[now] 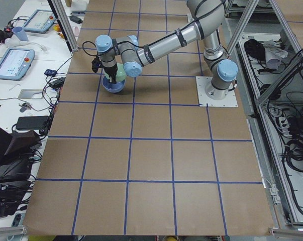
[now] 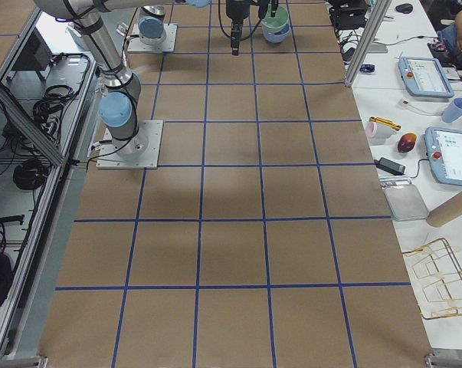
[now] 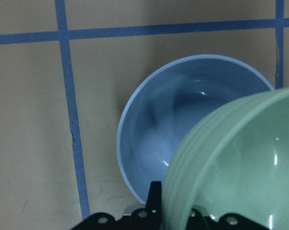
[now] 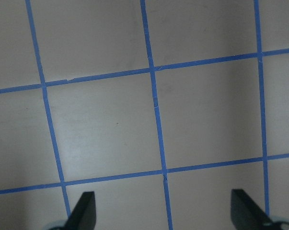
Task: Stack green bowl on blue bowl
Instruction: 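Lower the green bowl into the blue bowl and open the left gripper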
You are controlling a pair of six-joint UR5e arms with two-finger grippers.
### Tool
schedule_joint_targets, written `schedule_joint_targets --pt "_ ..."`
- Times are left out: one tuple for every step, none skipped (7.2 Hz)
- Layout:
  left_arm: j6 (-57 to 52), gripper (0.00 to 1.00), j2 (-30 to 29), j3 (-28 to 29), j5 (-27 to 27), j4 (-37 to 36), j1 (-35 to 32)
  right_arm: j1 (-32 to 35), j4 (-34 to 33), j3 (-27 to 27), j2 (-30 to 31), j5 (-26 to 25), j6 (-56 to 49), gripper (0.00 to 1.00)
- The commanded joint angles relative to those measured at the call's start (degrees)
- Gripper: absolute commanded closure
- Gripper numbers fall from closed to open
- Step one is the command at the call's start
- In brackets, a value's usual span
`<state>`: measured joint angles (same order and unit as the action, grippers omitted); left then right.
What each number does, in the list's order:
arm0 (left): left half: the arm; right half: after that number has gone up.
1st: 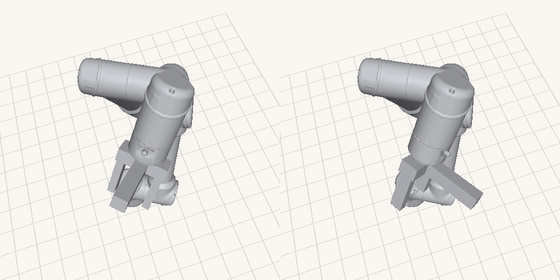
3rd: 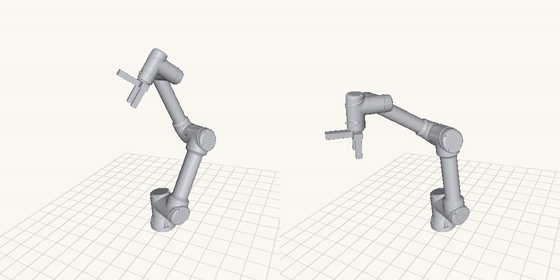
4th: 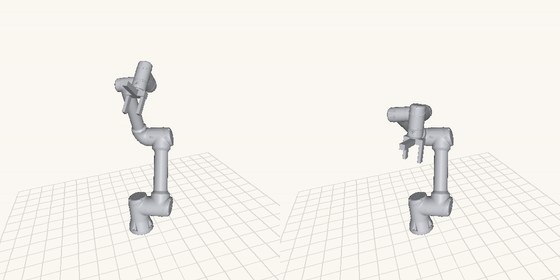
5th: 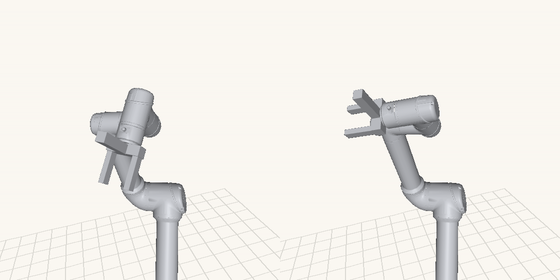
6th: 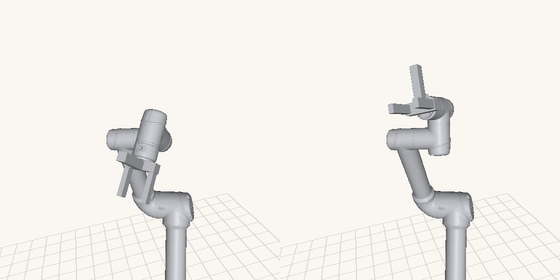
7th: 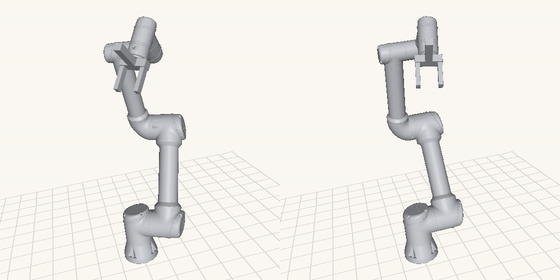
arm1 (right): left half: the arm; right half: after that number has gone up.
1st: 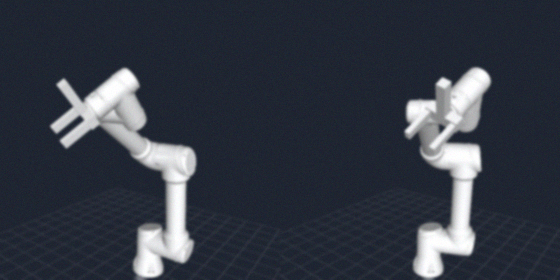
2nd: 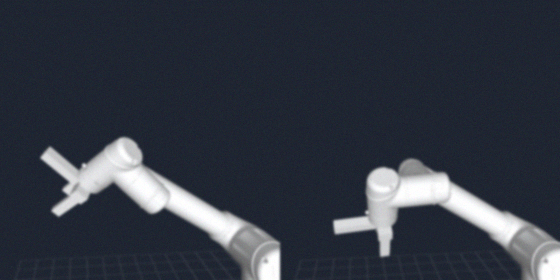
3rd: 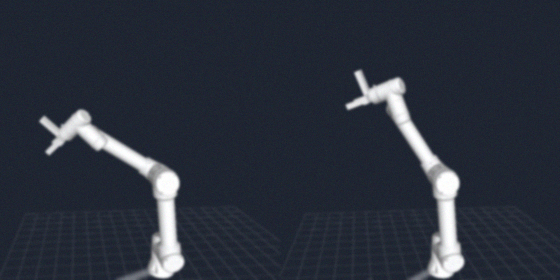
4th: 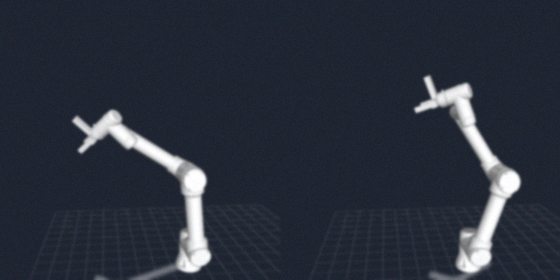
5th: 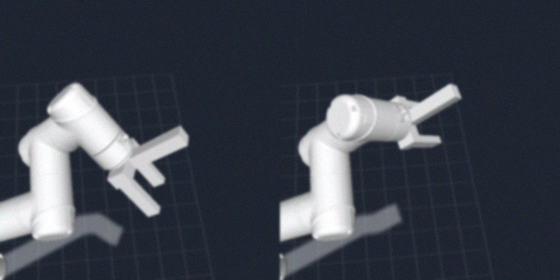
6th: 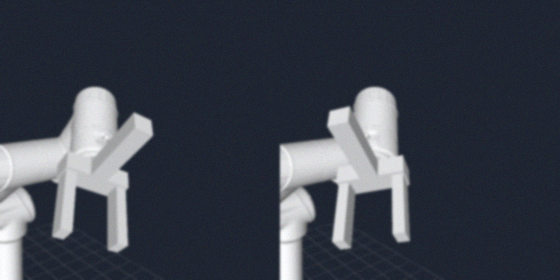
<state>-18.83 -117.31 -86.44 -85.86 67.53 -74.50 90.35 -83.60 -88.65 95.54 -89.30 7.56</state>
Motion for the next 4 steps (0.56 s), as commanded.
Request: schedule_joint_targets --pt "0.28 0.0 -0.02 -0.66 -0.18 -0.29 0.15 0.0 -0.07 0.05 0.0 0.0 0.0 0.0" --pt "0.02 0.0 -0.02 -0.4 -0.19 -0.29 0.32 0.0 0.02 -0.04 0.0 0.0 0.0 0.0" --pt "0.28 0.0 0.24 0.04 -0.27 -0.29 0.32 0.0 -0.07 -0.04 0.0 0.0 0.0 0.0" --pt "0.28 0.0 0.94 0.13 -0.36 -0.29 0.32 0.0 -0.07 0.05 0.0 0.0 0.0 0.0"
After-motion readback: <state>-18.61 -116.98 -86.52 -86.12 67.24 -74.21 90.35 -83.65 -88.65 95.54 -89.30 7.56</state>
